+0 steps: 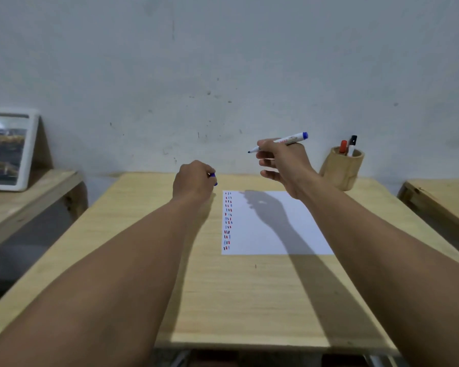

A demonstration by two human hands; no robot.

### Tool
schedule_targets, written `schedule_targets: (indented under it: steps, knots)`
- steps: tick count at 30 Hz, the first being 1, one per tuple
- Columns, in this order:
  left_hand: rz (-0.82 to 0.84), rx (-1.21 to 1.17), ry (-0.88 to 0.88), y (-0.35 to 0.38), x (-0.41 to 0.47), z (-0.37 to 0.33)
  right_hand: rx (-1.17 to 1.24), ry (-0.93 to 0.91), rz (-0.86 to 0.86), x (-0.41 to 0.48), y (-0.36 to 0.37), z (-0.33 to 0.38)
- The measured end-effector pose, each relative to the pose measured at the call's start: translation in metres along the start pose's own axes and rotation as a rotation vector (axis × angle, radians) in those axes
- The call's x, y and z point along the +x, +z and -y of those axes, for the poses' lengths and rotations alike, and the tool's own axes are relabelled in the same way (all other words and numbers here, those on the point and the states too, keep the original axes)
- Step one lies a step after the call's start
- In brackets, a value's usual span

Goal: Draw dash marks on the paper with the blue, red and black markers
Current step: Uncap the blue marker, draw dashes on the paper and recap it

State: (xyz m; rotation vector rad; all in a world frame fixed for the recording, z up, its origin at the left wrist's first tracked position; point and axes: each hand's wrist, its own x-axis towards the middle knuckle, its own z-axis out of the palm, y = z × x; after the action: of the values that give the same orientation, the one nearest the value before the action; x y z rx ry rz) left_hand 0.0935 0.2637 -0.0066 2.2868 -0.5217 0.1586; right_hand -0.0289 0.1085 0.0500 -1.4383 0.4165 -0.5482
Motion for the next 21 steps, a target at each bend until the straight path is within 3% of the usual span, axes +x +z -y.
schedule_targets:
  steps: [14,18,21]
  knots:
    - [0.054,0.147,0.012,0.027,-0.006,0.032,-0.122,0.008,-0.012,0.019,0.007,-0.031]
    - [0.024,0.318,0.026,0.027,-0.022,0.039,-0.211,-0.024,-0.028,0.023,0.014,-0.044]
    - [0.111,0.421,0.029,0.030,-0.031,0.046,-0.294,-0.046,-0.052,0.028,0.020,-0.057]
